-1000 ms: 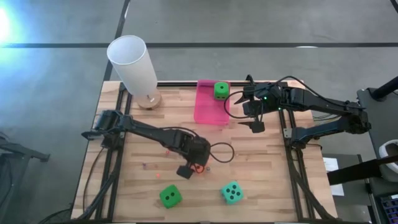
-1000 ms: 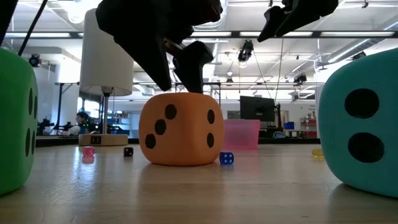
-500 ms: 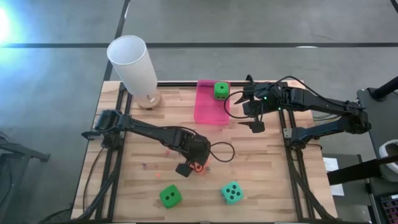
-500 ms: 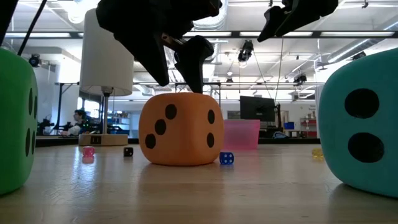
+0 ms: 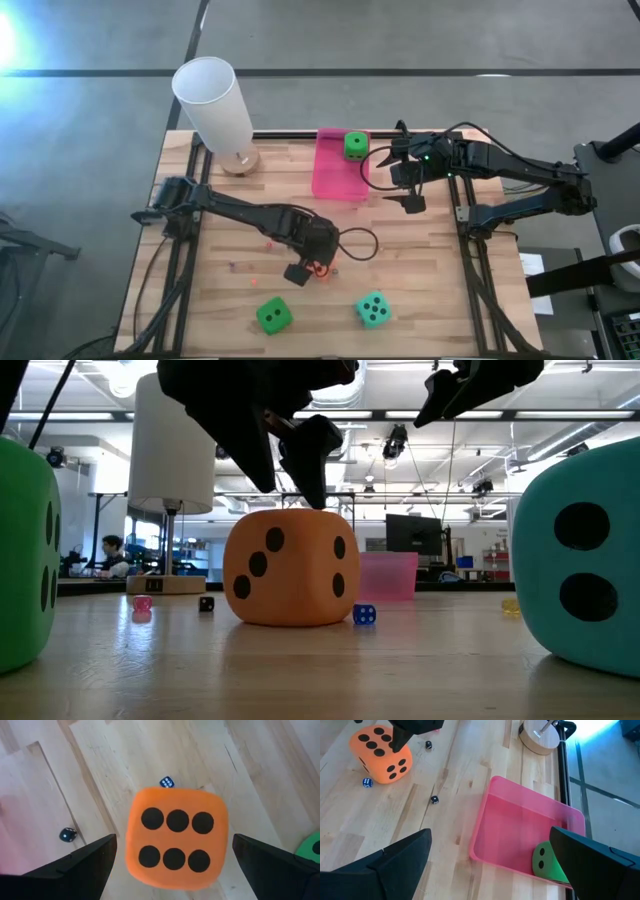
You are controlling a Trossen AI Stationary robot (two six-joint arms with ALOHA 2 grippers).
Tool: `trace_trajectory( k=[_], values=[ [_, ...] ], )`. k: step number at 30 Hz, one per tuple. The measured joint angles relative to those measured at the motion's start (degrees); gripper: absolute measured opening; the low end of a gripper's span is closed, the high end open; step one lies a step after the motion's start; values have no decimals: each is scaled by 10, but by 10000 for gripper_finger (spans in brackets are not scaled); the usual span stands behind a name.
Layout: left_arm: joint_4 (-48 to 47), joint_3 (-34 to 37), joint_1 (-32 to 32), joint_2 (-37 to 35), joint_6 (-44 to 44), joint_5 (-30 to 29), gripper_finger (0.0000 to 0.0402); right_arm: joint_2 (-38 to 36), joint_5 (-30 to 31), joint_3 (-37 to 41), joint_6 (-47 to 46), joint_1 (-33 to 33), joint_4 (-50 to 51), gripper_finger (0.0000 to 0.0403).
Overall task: Pick & Place Dice
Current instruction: Put the big orange dice into the red container
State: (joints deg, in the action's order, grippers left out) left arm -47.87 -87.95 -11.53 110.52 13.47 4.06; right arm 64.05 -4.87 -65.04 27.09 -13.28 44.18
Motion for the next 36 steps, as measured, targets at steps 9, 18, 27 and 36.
trace_trajectory(
  k=[9, 18, 27, 36],
  values=[
    [6, 2, 0, 0, -5, 3, 399, 0, 0, 0, 0, 0, 0, 400],
    [24, 10, 0, 18, -5, 11, 399, 0, 0, 0, 0, 0, 0, 400],
    [27, 9, 0, 19, -5, 6, 398, 0, 0, 0, 0, 0, 0, 400],
    [18, 9, 0, 19, -15, 2, 399, 0, 0, 0, 0, 0, 0, 400]
  ],
)
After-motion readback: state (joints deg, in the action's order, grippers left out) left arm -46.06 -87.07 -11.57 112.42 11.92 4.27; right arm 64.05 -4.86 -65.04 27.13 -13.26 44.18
